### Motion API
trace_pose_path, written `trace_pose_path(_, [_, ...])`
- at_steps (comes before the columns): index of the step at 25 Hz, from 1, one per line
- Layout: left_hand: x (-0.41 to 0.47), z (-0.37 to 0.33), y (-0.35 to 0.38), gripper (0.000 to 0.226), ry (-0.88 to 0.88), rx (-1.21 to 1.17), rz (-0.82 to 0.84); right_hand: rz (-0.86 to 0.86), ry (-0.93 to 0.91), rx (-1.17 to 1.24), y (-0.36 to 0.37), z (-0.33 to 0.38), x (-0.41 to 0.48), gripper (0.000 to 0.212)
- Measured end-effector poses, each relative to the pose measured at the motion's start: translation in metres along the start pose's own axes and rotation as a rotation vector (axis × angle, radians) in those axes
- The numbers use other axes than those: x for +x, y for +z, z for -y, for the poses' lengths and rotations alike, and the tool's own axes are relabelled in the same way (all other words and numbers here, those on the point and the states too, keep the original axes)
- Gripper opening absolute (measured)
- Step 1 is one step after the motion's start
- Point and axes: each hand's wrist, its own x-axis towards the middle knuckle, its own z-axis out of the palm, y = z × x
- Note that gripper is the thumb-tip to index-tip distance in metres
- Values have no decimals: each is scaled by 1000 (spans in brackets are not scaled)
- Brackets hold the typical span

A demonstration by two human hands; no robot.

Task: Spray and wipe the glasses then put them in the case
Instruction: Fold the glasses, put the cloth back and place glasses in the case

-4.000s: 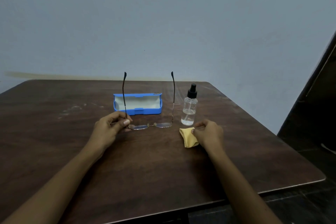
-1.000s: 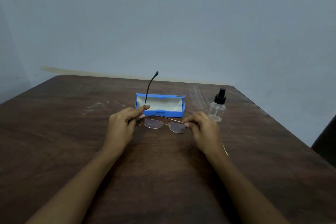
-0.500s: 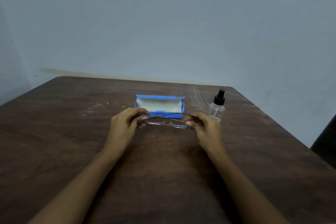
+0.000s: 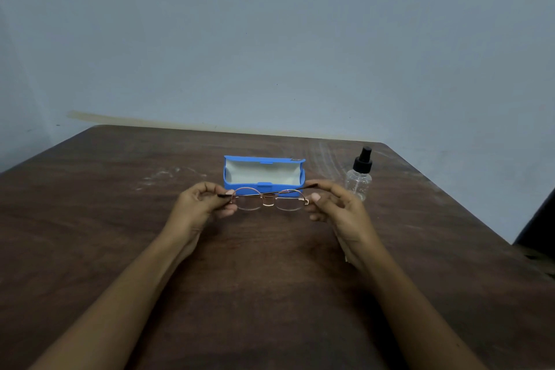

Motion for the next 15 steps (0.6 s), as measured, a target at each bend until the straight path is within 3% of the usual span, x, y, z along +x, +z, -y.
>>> trace_pose_path(3, [1,-2,-2,20,-80,-60,-16,34,50,33,1,0,0,24])
trace_pose_path(8, [-1,-3,-4,18,-150,-61,8,30,-25,-46,1,0,0,37])
trace_pose_path(15, [2,-5,-3,20,-236,-105,9,39,-22,-88,4,0,-1,25])
